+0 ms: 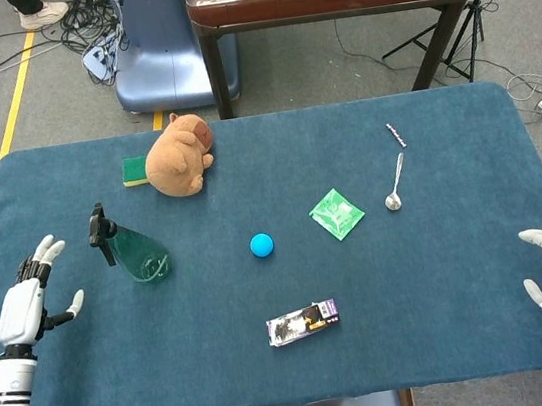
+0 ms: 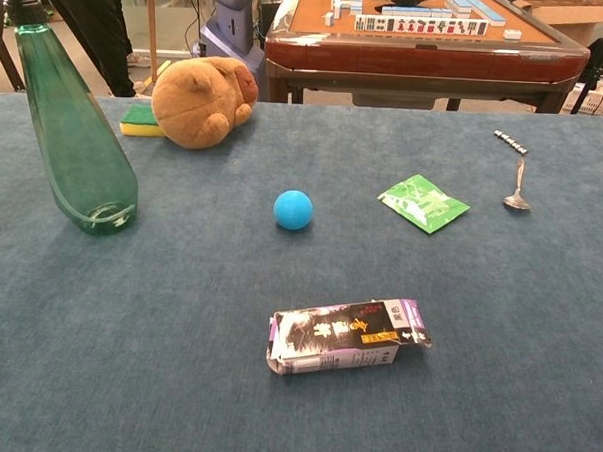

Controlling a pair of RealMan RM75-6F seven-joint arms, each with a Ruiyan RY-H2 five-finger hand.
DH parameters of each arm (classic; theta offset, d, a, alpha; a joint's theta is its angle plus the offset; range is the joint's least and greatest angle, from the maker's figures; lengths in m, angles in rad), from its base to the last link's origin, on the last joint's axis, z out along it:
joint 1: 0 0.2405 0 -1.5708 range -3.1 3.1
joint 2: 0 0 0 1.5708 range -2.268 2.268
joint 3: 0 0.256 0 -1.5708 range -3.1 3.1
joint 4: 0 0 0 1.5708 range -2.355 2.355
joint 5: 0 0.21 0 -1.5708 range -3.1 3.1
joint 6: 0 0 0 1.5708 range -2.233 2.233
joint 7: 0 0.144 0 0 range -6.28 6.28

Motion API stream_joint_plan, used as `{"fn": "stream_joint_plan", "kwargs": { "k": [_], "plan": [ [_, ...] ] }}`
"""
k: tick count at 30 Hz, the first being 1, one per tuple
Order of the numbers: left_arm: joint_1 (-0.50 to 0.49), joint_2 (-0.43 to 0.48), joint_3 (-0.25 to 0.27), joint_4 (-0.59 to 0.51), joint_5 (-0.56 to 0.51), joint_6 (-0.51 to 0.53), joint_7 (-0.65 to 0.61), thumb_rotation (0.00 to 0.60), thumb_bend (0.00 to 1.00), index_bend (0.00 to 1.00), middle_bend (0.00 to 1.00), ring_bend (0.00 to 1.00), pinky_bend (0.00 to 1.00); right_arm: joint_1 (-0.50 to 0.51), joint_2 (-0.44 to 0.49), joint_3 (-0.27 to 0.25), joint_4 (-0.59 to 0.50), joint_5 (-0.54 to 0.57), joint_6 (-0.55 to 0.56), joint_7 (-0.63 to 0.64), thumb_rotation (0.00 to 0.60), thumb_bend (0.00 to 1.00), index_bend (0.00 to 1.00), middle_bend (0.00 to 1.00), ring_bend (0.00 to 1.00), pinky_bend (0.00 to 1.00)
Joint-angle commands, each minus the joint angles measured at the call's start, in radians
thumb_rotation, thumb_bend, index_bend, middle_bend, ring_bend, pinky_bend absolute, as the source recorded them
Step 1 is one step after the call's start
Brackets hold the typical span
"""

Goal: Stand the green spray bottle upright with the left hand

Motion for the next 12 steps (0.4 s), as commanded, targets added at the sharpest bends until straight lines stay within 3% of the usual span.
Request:
{"fn": "stream_joint_plan", "kwargs": {
  "k": [1,12],
  "plan": [
    [0.063,0.017,0.037,-0.06,-0.02,0.103,0.183,0.6,0.39,0.09,0.0,0.0,0.0,0.001,-0.001,-0.002,0.001,-0.005,0.0,0.002,0.6,0.33,0.25,0.26,0.13,0.19],
    [0.151,0.024,0.095,-0.144,0.095,0.245,0.274,0.6,0.39,0.11,0.0,0.0,0.0,0.011,-0.009,-0.008,0.004,-0.024,-0.008,0.014,0.6,0.33,0.25,0.26,0.13,0.19]
  ]
}}
